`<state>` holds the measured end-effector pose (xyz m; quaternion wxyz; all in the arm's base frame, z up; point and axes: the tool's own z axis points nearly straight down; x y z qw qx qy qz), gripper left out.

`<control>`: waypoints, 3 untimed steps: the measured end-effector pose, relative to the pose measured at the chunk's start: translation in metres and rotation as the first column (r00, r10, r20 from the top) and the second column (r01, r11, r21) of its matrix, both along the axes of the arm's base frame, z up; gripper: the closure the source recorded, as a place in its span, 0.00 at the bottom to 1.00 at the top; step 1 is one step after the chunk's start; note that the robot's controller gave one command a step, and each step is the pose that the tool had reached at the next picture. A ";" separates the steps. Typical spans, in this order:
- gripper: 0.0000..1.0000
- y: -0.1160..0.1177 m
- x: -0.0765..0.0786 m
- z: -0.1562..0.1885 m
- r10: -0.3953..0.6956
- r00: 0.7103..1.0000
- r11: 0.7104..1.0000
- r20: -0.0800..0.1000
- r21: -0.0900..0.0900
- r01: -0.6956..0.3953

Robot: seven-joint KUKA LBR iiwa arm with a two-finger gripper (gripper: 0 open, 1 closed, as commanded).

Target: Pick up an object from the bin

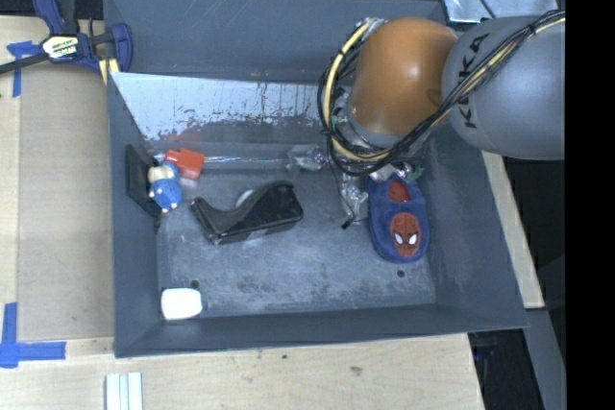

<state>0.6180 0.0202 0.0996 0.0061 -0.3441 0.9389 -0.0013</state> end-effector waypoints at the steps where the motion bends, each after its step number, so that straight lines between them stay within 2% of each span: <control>1: 0.00 -0.113 -0.005 -0.017 0.107 0.994 0.994 -0.010 0.000 -0.107; 2: 1.00 -0.110 -0.003 -0.014 0.110 0.994 0.994 -0.003 -0.001 -0.110; 3: 1.00 -0.117 -0.082 0.136 0.101 0.995 0.995 -0.003 -0.004 -0.101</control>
Offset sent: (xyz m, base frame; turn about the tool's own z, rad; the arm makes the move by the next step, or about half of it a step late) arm -0.0054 -0.1103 -0.0172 -0.1142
